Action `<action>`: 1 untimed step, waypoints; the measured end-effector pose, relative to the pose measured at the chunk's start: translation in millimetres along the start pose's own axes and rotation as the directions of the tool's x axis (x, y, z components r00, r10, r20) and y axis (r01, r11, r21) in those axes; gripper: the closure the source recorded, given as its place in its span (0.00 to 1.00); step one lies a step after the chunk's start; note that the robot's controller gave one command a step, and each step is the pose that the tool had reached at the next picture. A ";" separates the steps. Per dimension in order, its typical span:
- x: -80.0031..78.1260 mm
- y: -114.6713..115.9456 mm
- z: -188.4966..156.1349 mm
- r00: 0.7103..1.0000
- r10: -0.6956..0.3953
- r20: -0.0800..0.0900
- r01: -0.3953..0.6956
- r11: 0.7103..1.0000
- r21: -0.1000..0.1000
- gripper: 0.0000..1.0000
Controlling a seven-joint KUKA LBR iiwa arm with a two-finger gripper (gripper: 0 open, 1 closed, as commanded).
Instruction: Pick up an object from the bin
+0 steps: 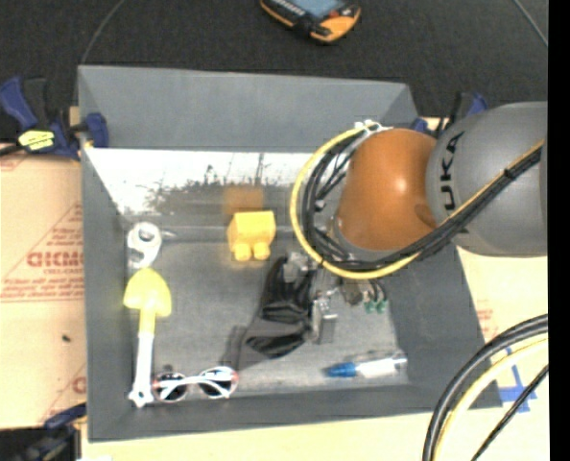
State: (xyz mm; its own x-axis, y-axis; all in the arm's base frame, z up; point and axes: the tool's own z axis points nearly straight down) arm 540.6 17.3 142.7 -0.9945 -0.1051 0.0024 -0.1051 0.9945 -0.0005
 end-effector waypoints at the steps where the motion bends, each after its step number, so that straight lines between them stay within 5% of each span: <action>1: -33.0 16.2 26.8 0.999 -0.038 0.017 0.038 0.999 0.003 0.00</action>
Offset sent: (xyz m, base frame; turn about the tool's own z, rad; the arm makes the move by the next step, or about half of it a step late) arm -0.0118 0.0049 -0.0355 0.1457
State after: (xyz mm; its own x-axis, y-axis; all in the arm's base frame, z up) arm 571.6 36.9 115.8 -0.9896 -0.1428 -0.0146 -0.1428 0.9897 -0.0038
